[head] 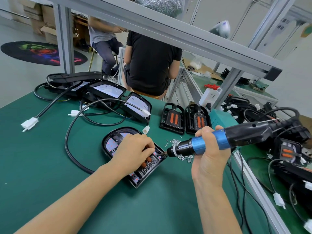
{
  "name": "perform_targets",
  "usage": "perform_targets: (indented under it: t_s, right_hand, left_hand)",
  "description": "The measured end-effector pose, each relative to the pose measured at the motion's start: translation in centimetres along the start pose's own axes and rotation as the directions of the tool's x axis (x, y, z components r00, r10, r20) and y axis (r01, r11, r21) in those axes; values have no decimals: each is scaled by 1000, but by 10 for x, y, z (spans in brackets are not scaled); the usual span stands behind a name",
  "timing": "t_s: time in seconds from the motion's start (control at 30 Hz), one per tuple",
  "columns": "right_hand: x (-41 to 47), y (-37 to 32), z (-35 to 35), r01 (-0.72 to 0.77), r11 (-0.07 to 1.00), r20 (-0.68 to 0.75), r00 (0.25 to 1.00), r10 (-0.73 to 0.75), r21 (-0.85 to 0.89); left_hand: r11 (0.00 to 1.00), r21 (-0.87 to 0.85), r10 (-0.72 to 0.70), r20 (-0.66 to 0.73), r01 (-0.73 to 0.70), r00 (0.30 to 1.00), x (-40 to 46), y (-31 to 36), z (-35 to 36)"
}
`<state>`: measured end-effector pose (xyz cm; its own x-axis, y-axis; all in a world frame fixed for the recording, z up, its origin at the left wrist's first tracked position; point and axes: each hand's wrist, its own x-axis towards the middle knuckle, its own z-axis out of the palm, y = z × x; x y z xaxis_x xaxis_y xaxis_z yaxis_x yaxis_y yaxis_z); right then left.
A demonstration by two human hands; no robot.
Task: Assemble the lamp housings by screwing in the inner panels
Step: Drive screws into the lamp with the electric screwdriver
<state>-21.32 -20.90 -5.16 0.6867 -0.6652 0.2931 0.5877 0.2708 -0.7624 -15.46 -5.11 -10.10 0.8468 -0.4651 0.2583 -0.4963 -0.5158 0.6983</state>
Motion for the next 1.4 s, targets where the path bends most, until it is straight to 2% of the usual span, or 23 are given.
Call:
perform_targets:
  t_s: [0.17,0.47,0.63,0.77,0.87,0.93,1.0,1.07,1.2,1.4]
  right_hand:
    - [-1,-1,1,60,996,26,998,-59,-60]
    - [-3,-2,1,57,994,71,996,-50,-91]
    - [-3,-7,-6,1,997,-91,996,6,76]
    - [2,-15,-27,-40,973,-239,966,96,229]
    - [6,-19,-45,-44,964,-310,942,128,263]
    - [6,-20,-55,-28,967,-364,923,122,252]
    - [6,-19,-64,-4,974,-418,903,100,225]
    - [5,-17,-71,21,991,-455,889,40,129]
    - [2,-13,-79,44,998,-420,906,-57,-41]
    - [6,-14,-81,41,998,-397,916,-55,-45]
  left_hand:
    - [1000,-17,-10,2,10,1000,1,-2,2]
    - [999,-32,-35,6,36,999,2,-3,3]
    - [995,-87,-52,0,52,999,2,-7,3]
    - [981,-170,-95,-6,93,995,3,-7,2]
    - [966,-234,-128,-60,111,990,8,0,2]
    - [990,-131,-66,-97,53,993,16,9,2]
    - [996,83,46,-106,-37,993,26,19,4]
    - [978,198,83,-62,-69,995,39,27,8]
    - [929,358,50,123,-91,991,66,41,26]
    - [863,496,-79,331,-102,940,91,52,50]
